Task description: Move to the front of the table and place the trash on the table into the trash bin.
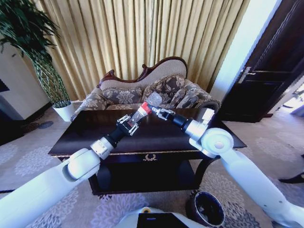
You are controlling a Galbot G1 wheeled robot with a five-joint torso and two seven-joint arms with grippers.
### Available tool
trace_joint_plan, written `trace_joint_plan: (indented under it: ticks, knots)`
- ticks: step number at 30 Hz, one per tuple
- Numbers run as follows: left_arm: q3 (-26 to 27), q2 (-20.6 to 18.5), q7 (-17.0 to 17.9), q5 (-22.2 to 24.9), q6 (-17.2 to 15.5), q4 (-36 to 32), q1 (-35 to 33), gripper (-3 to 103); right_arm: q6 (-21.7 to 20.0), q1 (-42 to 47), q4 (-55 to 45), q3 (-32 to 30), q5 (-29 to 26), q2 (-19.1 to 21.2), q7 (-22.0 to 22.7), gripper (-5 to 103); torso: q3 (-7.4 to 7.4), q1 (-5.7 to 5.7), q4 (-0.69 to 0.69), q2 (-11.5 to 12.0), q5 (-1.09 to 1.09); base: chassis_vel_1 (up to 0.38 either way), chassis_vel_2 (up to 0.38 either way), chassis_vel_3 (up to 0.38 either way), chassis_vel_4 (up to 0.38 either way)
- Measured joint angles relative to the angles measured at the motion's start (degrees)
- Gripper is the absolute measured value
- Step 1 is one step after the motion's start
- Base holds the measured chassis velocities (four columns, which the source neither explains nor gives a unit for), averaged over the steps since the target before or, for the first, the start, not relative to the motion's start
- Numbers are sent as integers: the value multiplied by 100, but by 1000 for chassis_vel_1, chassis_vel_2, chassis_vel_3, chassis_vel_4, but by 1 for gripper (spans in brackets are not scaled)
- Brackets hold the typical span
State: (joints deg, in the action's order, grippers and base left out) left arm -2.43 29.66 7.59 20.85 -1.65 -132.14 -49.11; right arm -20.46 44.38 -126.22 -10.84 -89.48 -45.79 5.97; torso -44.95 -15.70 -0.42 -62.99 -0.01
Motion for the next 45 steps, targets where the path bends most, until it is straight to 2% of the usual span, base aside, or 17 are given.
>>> trace_joint_plan:
  ticks: [5,7,11,12,17,18,21,25,28,31,33,35,37,38,41,43,45]
  knots:
    - [3,-38,-57,-2,0,-43,-79,28,-2,0,9,9,9,-16,-19,103,0,0,0,0,0,0,0,0,0]
    - [8,-40,-62,-6,0,-44,-104,28,-2,6,9,7,11,-16,-28,100,0,0,0,0,0,0,0,0,0]
    - [36,-69,-68,-18,6,-61,-167,28,-2,52,8,-37,34,-4,-87,88,0,0,0,0,0,0,0,0,0]
    - [36,-69,-68,-18,6,-61,-167,28,-2,52,8,-37,34,-4,-87,88,0,0,0,0,0,0,0,0,0]
    - [54,-99,-68,-19,9,-71,-182,28,4,136,-34,-94,90,16,-189,61,0,0,-1,0,0,0,0,0,0]
    - [54,-99,-68,-19,9,-71,-182,28,4,136,-34,-94,90,16,-189,61,0,0,-1,0,0,0,0,0,0]
    - [96,-106,-65,-19,15,-99,-234,28,9,185,-52,-134,119,33,-231,52,0,0,0,0,0,0,0,0,0]
    - [145,-107,-65,-14,16,-134,-306,28,10,212,-66,-151,136,47,-254,49,0,0,0,0,0,0,0,0,0]
    - [201,-111,15,-19,19,-167,-458,28,10,246,-84,-157,143,51,-269,39,0,0,0,0,0,0,0,0,0]
    - [273,-111,101,-39,40,-183,-584,27,10,266,-106,-163,144,53,-272,37,0,0,0,0,0,0,0,0,0]
    - [411,-111,160,-42,27,-190,-720,38,11,292,-130,-184,147,63,-274,37,0,0,0,0,0,0,0,0,0]
    - [480,-112,181,-42,20,-185,-781,38,14,305,-133,-202,150,69,-273,36,0,0,0,0,0,0,0,0,0]
    - [598,-133,211,-40,8,-170,-896,49,18,317,-135,-225,153,77,-272,31,0,0,0,0,0,0,0,0,0]
    - [598,-133,211,-40,8,-170,-896,49,18,317,-135,-225,153,77,-272,31,0,0,0,0,0,0,0,0,0]
    - [731,-155,230,-37,-4,-186,-1069,64,17,344,-133,-250,160,76,-268,26,0,0,0,0,-1,0,0,0,0]
    - [743,-156,232,-36,-4,-194,-1094,64,17,360,-132,-261,163,75,-265,26,0,0,0,0,0,0,0,0,0]
    - [752,-154,234,-36,-4,-217,-1137,76,16,394,-134,-289,171,75,-261,26,0,0,0,0,0,0,0,0,0]
